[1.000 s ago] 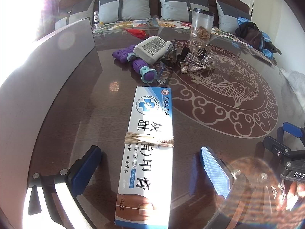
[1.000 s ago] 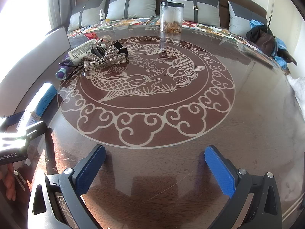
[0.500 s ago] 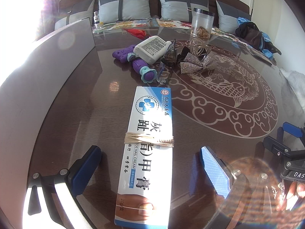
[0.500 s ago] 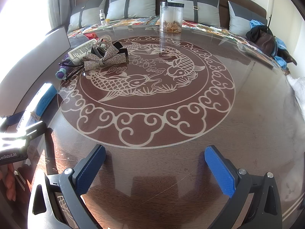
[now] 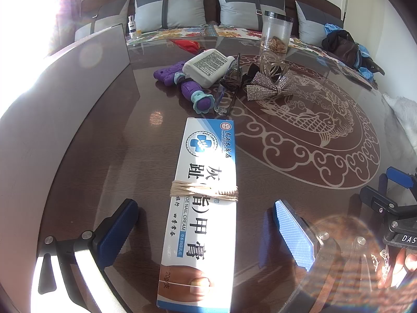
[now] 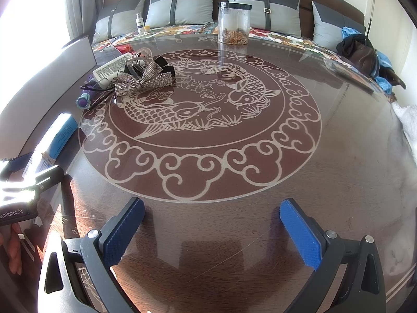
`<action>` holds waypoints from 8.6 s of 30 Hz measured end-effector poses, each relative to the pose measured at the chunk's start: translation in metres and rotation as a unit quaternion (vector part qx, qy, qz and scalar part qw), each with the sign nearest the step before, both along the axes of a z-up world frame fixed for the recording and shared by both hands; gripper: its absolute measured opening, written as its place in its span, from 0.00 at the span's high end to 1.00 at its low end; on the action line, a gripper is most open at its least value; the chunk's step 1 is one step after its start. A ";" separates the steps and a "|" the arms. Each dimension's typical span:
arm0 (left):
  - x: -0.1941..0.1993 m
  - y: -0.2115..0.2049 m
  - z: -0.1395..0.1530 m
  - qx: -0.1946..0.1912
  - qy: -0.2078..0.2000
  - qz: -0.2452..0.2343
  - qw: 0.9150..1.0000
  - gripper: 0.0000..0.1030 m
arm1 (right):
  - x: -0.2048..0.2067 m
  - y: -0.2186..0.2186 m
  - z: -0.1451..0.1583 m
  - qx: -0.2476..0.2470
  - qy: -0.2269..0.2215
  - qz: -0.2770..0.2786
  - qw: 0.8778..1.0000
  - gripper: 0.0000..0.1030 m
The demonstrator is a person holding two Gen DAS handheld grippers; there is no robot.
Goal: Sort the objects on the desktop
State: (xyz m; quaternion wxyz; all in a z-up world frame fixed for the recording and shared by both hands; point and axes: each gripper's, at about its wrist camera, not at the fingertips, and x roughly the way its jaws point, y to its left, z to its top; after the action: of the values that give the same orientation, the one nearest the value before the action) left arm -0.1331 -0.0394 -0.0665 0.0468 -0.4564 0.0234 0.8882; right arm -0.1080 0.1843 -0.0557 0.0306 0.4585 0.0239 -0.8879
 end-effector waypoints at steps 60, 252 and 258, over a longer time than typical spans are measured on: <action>0.065 -0.144 0.119 0.207 0.059 0.056 0.975 0.58 | -0.035 -0.125 0.137 -0.039 -0.015 0.288 0.957 0.51; -0.019 0.028 0.001 0.002 -0.001 -0.019 1.000 0.00 | -0.010 -0.010 -0.004 0.000 0.001 0.015 1.000 0.00; -0.019 0.027 0.001 0.002 -0.001 -0.019 1.000 0.00 | -0.010 -0.010 -0.004 0.000 0.001 0.015 1.000 0.00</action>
State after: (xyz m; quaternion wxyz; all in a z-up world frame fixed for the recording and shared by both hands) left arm -0.1521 -0.0120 -0.0655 0.0643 -0.4567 0.0296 0.8868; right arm -0.1182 0.1742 -0.0595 0.0433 0.4569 0.0310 -0.8879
